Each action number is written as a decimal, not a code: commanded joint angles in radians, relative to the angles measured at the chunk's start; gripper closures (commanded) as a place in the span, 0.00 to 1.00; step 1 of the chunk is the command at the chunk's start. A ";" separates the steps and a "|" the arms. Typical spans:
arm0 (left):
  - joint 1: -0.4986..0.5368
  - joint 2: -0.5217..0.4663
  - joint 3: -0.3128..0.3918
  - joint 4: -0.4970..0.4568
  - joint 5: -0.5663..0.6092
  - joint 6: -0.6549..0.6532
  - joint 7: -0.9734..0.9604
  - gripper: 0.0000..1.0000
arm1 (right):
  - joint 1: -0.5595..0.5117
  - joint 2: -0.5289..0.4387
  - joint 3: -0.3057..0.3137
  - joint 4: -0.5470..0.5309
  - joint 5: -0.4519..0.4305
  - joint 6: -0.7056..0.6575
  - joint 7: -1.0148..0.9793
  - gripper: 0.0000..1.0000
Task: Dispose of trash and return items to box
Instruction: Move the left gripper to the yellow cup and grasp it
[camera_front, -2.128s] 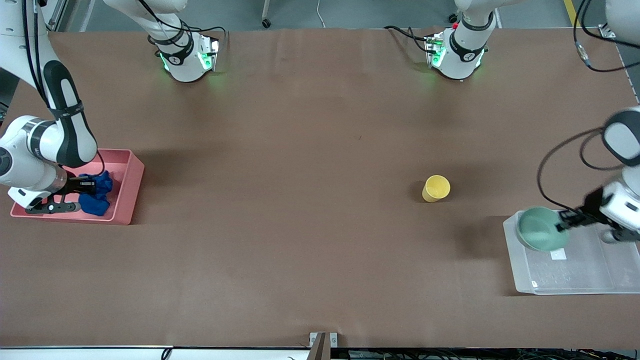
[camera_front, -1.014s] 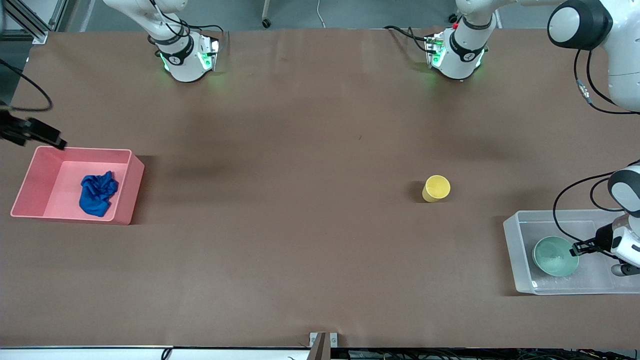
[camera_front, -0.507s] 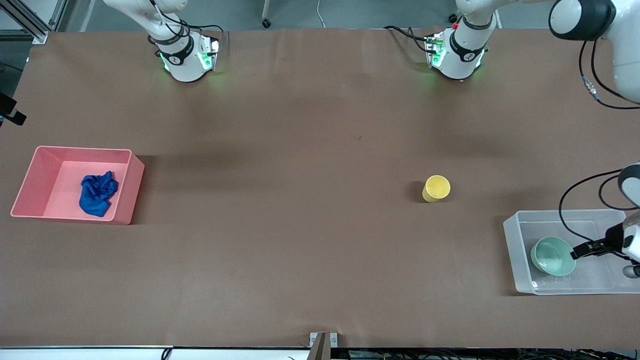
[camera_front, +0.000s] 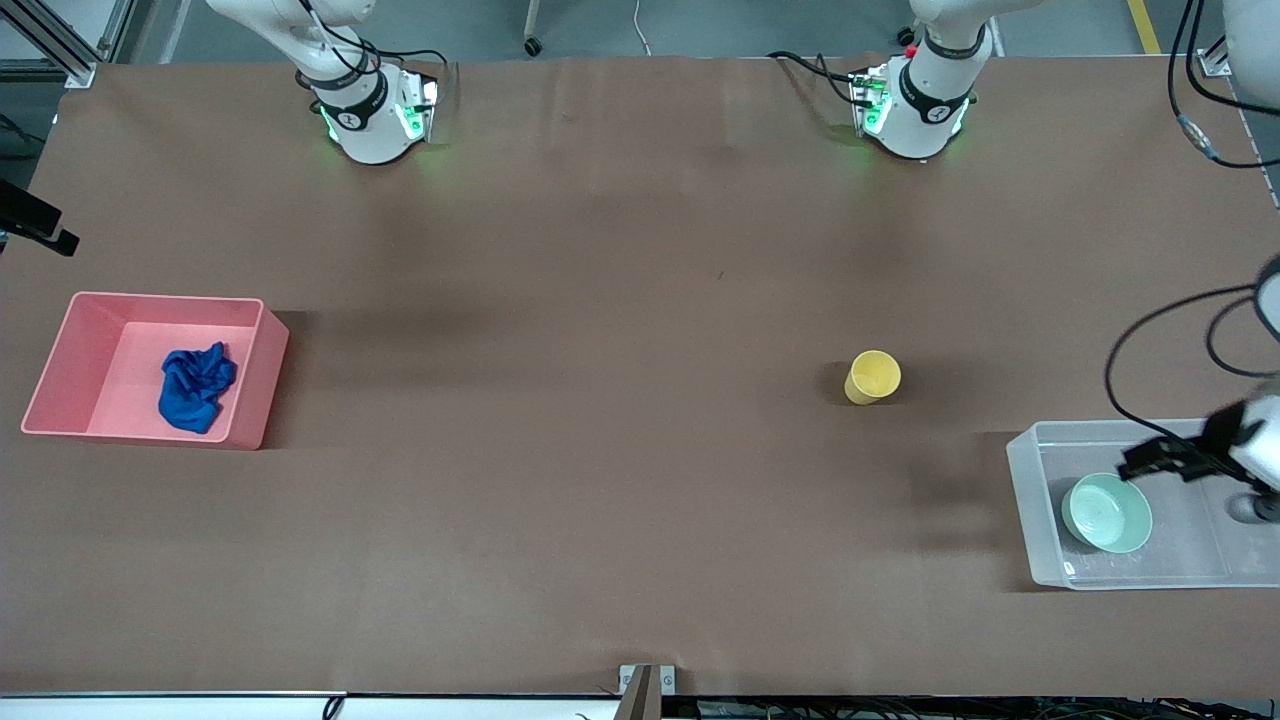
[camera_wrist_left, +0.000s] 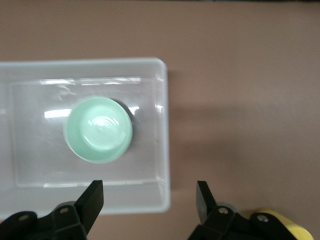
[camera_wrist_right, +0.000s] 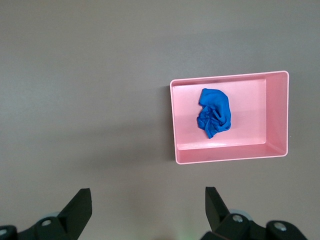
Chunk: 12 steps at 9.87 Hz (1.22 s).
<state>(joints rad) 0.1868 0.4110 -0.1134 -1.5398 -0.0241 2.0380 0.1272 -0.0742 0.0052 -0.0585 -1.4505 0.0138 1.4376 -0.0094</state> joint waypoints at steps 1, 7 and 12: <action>-0.073 -0.157 0.001 -0.289 0.023 0.037 -0.084 0.17 | 0.005 -0.013 0.002 -0.007 -0.024 -0.008 -0.015 0.00; -0.104 -0.161 -0.147 -0.625 0.021 0.384 -0.221 0.16 | 0.004 -0.013 0.000 -0.007 -0.024 -0.009 -0.011 0.00; -0.151 -0.064 -0.149 -0.634 0.021 0.485 -0.241 0.16 | 0.004 -0.013 0.000 -0.007 -0.024 -0.009 -0.014 0.00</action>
<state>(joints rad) 0.0476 0.2989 -0.2608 -2.1582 -0.0227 2.4732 -0.0840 -0.0709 0.0052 -0.0600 -1.4503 0.0058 1.4343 -0.0135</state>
